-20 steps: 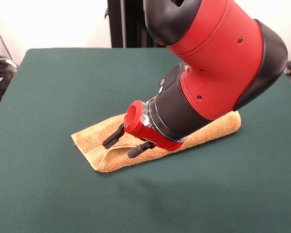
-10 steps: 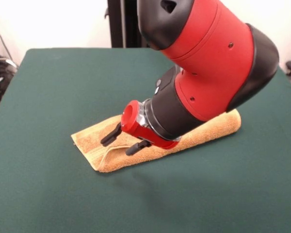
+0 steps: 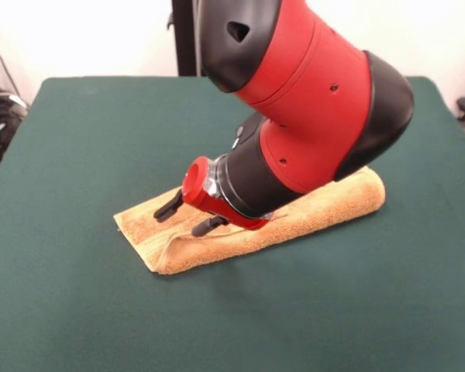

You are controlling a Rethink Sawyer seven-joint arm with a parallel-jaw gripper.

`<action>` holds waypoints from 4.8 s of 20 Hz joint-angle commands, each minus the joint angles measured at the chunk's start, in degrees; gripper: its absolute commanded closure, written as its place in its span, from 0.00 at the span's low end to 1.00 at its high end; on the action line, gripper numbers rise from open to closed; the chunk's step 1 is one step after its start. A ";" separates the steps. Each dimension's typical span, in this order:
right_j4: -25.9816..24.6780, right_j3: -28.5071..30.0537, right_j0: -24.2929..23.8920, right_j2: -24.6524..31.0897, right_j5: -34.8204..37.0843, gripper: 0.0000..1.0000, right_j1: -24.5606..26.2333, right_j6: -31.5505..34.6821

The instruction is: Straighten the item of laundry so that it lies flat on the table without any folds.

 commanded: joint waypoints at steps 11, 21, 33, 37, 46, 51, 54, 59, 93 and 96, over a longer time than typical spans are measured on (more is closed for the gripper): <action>1.52 11.40 0.56 9.86 -15.46 0.00 0.79 14.02; 3.72 13.12 0.93 10.44 -16.47 0.00 -0.50 16.33; 1.00 10.73 2.55 6.42 -21.41 0.00 0.87 17.09; 1.62 10.62 2.68 5.68 -25.13 0.00 1.24 20.42; 4.54 10.26 2.07 6.70 -21.36 0.00 1.47 20.58; 7.58 9.68 1.27 7.63 -13.24 0.00 1.87 21.64; 9.21 10.14 1.17 8.47 -10.43 0.00 1.93 22.29; 10.41 8.98 1.24 7.93 -5.88 0.00 3.08 21.96; 15.01 12.03 -1.33 16.25 -9.68 1.00 -2.26 21.24; 19.19 15.69 -2.56 20.58 -12.50 1.00 -4.86 24.49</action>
